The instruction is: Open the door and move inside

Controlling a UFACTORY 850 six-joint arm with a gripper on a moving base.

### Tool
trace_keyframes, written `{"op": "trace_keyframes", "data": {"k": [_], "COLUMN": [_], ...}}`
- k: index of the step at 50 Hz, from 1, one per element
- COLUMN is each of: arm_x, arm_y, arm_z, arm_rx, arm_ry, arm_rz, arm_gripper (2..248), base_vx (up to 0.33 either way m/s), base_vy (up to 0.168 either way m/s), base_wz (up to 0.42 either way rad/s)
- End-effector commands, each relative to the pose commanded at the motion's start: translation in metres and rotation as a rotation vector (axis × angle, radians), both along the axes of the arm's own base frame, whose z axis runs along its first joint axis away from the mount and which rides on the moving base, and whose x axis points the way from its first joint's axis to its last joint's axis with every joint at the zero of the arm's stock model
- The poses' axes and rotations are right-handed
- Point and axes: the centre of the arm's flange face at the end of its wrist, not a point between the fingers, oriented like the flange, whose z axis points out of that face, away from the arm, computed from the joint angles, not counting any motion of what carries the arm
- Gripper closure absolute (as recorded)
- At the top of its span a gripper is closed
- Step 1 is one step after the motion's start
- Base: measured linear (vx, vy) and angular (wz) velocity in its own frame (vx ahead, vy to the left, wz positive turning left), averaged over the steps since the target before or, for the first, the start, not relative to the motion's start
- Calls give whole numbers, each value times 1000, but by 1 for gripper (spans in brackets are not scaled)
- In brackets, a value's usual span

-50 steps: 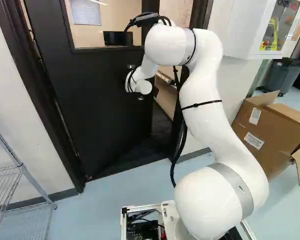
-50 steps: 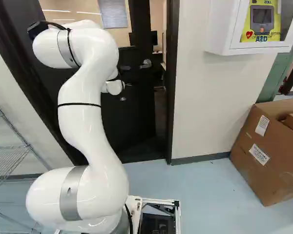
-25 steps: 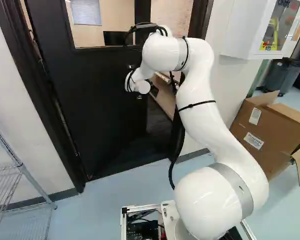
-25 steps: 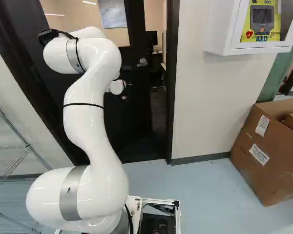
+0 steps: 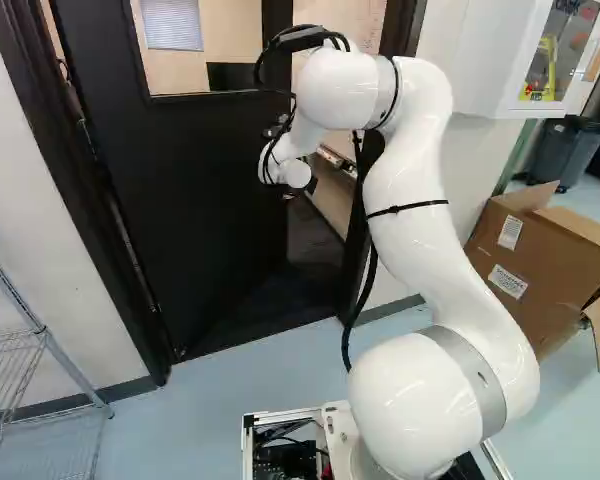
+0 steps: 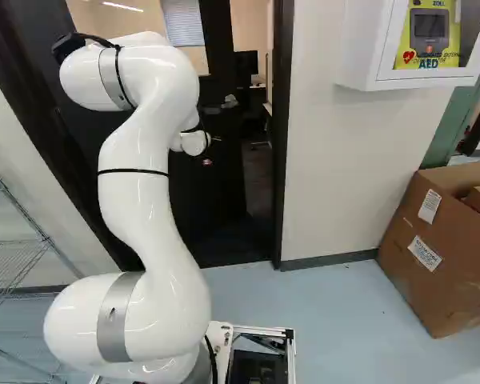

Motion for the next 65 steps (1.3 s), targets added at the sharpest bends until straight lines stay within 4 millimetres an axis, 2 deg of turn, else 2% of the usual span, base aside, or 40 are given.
{"op": "trace_keyframes", "data": {"k": [26,65], "arm_x": [-47,-125], "arm_y": [-27,-51], "arm_z": [9,15], "arm_rx": [-13,-138], "arm_ry": [41,115], "arm_rz": [-20,118], "arm_gripper": [3,3], "base_vx": [0,0], "base_vy": [0,0], "base_wz": [0,0]}}
